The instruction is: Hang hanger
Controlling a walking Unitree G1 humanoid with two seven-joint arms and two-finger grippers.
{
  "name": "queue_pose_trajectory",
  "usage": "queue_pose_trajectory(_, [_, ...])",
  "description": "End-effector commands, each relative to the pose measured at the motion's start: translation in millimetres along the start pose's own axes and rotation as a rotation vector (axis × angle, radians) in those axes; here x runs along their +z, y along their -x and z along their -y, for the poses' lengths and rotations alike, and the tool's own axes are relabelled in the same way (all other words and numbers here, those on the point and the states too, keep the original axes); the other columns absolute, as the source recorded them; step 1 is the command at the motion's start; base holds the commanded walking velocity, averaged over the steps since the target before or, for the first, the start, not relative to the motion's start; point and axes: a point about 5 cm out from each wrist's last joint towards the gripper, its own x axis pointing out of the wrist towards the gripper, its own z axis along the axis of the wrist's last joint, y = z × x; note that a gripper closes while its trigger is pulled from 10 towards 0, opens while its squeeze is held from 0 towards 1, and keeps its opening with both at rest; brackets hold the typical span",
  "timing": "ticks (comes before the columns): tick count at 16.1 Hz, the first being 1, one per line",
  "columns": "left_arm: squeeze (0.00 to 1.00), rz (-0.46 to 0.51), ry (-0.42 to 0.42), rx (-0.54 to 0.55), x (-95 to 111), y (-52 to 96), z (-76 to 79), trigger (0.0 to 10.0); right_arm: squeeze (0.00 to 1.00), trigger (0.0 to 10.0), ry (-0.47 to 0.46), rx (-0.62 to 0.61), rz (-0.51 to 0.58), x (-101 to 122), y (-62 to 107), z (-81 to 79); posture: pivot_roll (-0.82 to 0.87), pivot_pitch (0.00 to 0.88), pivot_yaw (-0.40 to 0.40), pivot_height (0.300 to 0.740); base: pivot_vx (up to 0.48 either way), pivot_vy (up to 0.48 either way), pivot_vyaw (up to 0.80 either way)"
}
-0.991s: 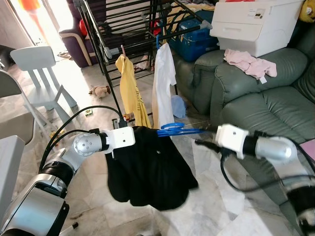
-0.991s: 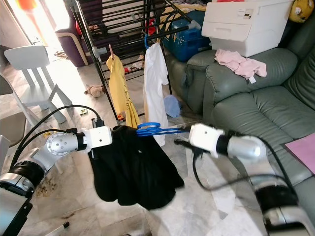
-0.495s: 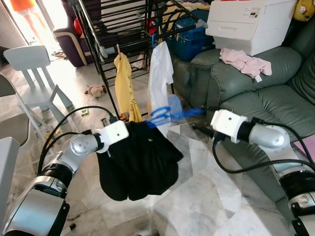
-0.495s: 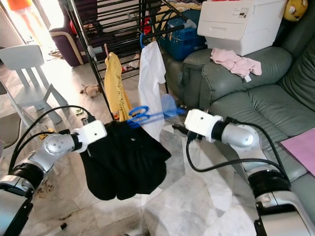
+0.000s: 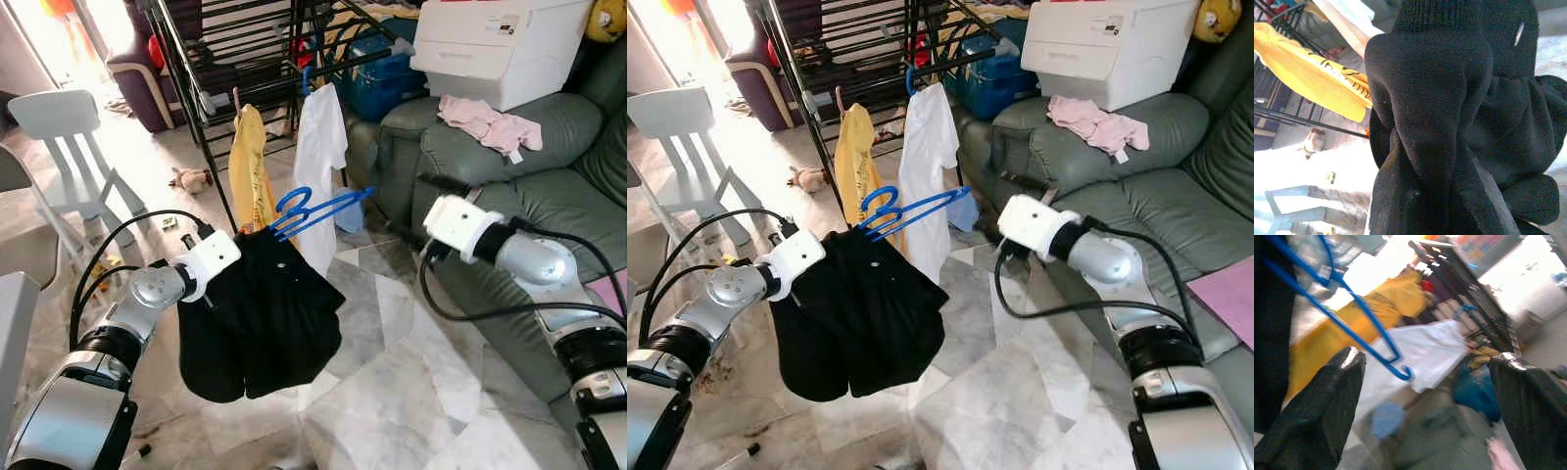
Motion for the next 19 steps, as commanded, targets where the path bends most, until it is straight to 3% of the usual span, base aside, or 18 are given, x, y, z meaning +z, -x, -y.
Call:
queue_pose_trajectory(1, [0.0, 0.029, 0.021, 0.075, 9.5, 2.2, -17.6, 0.0, 1.0, 10.0, 0.015, -0.06, 0.01, 4.8, -2.9, 11.6, -0.16, 0.0, 0.098, 0.74, 0.0, 0.0, 0.0])
queue_pose_trajectory(3, [0.0, 0.178, 0.158, 0.17, 28.8, 3.6, -32.5, 0.0, 1.0, 10.0, -0.116, -0.163, -0.008, 0.9, -7.3, 4.8, -0.15, 0.0, 0.095, 0.74, 0.0, 0.0, 0.0])
queue_pose_trajectory(5, [0.0, 0.359, 0.157, 0.16, 57.5, 5.6, -39.2, 0.0, 1.0, 10.0, -0.158, -0.347, -0.078, -9.8, -6.4, 1.4, -0.14, 0.0, 0.098, 0.74, 0.0, 0.0, 0.0])
queue_pose_trajectory(6, [0.0, 0.438, 0.171, 0.162, 71.3, 7.4, -43.4, 0.0, 1.0, 10.0, -0.264, -0.454, -0.126, -18.8, -4.6, -0.3, -0.13, 0.0, 0.1, 0.74, 0.0, 0.0, 0.0])
queue_pose_trajectory(7, [0.0, 0.494, 0.17, 0.141, 80.8, 9.0, -44.3, 0.0, 1.0, 10.0, -0.354, -0.477, -0.15, -24.4, -4.6, -6.0, -0.13, 0.0, 0.1, 0.74, 0.0, 0.0, 0.0])
queue_pose_trajectory(10, [0.0, 0.633, 0.097, 0.042, 105.9, 15.3, -39.5, 0.0, 1.0, 10.0, -0.466, -0.411, -0.176, -27.9, -11.1, -28.2, -0.12, 0.0, 0.104, 0.74, 0.0, 0.0, 0.0])
queue_pose_trajectory(12, [0.0, 0.653, -0.028, -0.03, 114.4, 16.0, -30.7, 0.0, 1.0, 10.0, -0.488, -0.341, -0.243, -35.0, -12.8, -40.6, -0.12, 0.0, 0.104, 0.74, 0.0, 0.0, 0.0])
queue_pose_trajectory(13, [0.0, 0.655, -0.03, -0.034, 114.6, 16.1, -30.4, 0.0, 1.0, 10.0, -0.494, -0.337, -0.243, -35.0, -13.1, -40.9, -0.13, 0.0, 0.105, 0.74, 0.0, 0.0, 0.0])
queue_pose_trajectory(15, [0.0, 0.704, -0.075, -0.102, 126.5, 15.7, -21.3, 0.0, 1.0, 10.0, -0.534, -0.146, -0.254, -36.7, -13.5, -57.2, -0.13, 0.0, 0.109, 0.74, 0.0, 0.0, 0.0])
queue_pose_trajectory(16, [0.0, 0.705, -0.136, -0.119, 129.7, 15.3, -17.5, 0.0, 0.87, 10.0, -0.549, -0.091, -0.227, -34.2, -13.2, -61.5, -0.13, 0.0, 0.112, 0.74, 0.0, 0.0, 0.0])
queue_pose_trajectory(17, [0.0, 0.697, -0.164, -0.122, 129.9, 14.6, -16.4, 0.0, 0.65, 10.0, -0.566, -0.058, -0.2, -31.0, -13.9, -63.2, -0.13, 0.0, 0.113, 0.74, 0.0, 0.0, 0.0])
queue_pose_trajectory(18, [0.0, 0.696, -0.193, -0.121, 132.2, 13.4, -16.3, 0.0, 0.21, 10.0, -0.583, -0.002, -0.142, -23.5, -15.7, -65.0, -0.13, 0.0, 0.118, 0.74, 0.0, 0.0, 0.0])
queue_pose_trajectory(19, [0.0, 0.707, -0.194, -0.113, 135.4, 13.2, -17.4, 0.0, 0.0, 10.0, -0.586, 0.033, -0.111, -19.5, -16.2, -66.7, -0.13, 0.0, 0.118, 0.74, 0.0, 0.0, 0.0])
